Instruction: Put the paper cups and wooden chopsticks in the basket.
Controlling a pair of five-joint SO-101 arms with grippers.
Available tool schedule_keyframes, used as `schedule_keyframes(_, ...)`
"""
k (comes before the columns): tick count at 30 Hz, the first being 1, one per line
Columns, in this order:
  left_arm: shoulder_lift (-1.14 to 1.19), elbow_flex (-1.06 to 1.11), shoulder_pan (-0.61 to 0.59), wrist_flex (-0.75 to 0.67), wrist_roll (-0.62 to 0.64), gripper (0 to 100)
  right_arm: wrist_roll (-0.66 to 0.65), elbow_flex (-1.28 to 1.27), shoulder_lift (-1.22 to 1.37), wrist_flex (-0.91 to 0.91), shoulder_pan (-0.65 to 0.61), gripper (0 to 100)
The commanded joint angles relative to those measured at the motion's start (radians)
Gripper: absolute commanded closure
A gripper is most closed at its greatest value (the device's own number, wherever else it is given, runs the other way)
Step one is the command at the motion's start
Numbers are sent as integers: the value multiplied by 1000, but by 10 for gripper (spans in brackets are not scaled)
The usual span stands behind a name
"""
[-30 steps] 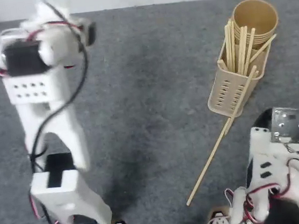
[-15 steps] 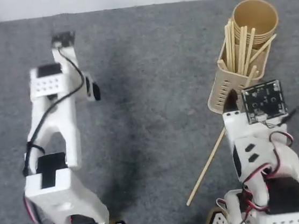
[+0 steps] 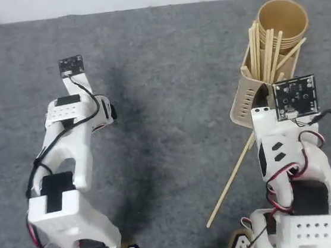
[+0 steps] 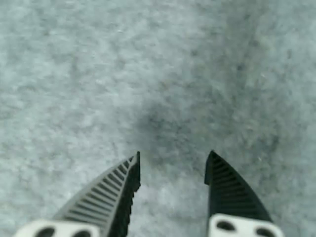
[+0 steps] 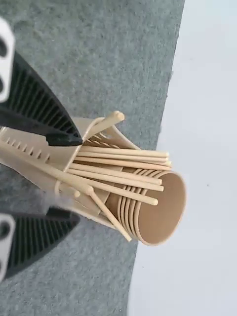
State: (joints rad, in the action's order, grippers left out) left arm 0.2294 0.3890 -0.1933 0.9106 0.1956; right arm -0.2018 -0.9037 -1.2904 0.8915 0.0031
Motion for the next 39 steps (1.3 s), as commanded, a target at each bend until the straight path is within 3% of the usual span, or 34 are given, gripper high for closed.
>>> schedule_keyframes(1,-60,7,18,-17,11,791,-12,5,18,-25,1,929)
schedule_keyframes(3,-60,7,18,-17,11,791,-12,5,30,-25,-1,996)
schedule_keyframes(18,-58,13,15,-32,9,791,-5,72,41,-22,-7,986)
schedule_keyframes(24,-57,13,17,-32,9,791,-12,71,44,5,-91,764)
schedule_keyframes(29,-57,13,17,-32,9,791,-77,58,45,2,-196,797)
schedule_keyframes(39,-55,13,17,-32,9,791,-81,-68,47,-150,-108,797)
